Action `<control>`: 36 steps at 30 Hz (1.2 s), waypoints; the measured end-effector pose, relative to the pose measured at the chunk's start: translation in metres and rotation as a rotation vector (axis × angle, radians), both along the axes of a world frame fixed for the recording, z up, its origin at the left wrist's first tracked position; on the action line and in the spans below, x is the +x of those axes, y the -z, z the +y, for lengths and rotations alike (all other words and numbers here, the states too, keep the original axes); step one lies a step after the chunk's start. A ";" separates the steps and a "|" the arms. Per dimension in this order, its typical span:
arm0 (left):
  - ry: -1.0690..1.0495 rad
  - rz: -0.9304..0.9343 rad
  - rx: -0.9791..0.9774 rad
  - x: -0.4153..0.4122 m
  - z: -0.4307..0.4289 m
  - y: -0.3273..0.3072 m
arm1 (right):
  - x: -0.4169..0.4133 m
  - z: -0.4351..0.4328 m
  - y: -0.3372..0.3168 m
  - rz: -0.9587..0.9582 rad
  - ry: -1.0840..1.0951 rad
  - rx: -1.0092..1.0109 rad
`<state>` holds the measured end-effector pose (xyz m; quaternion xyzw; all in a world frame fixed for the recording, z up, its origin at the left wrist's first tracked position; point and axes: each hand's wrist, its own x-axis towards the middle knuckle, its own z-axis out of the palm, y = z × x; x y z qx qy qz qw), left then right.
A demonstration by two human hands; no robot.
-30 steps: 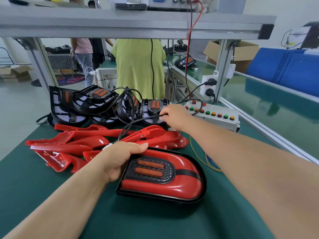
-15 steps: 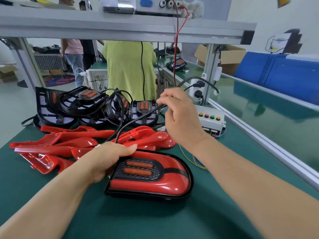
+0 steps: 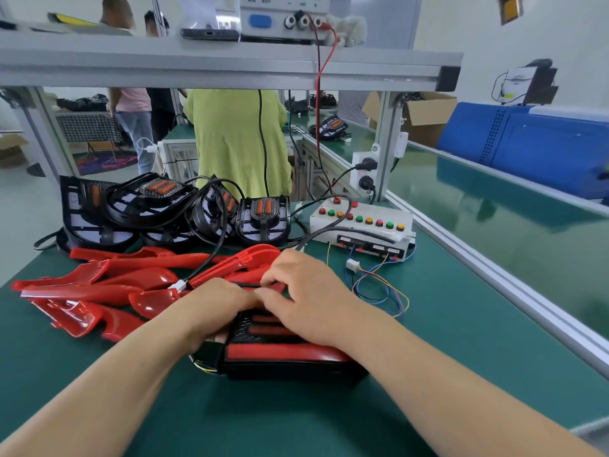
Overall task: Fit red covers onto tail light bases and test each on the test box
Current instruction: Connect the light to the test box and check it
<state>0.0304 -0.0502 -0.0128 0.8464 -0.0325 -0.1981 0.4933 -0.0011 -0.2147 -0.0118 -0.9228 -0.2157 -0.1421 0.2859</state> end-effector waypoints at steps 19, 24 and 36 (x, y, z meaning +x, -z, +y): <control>0.189 -0.350 0.311 0.036 -0.077 -0.100 | -0.005 0.048 -0.033 -0.220 -0.122 -0.664; 0.398 -0.650 0.583 0.030 -0.113 -0.114 | -0.002 0.049 -0.033 -0.083 -0.220 -0.671; 0.218 -0.824 0.849 0.034 -0.100 -0.063 | -0.001 -0.083 -0.026 0.416 0.127 0.476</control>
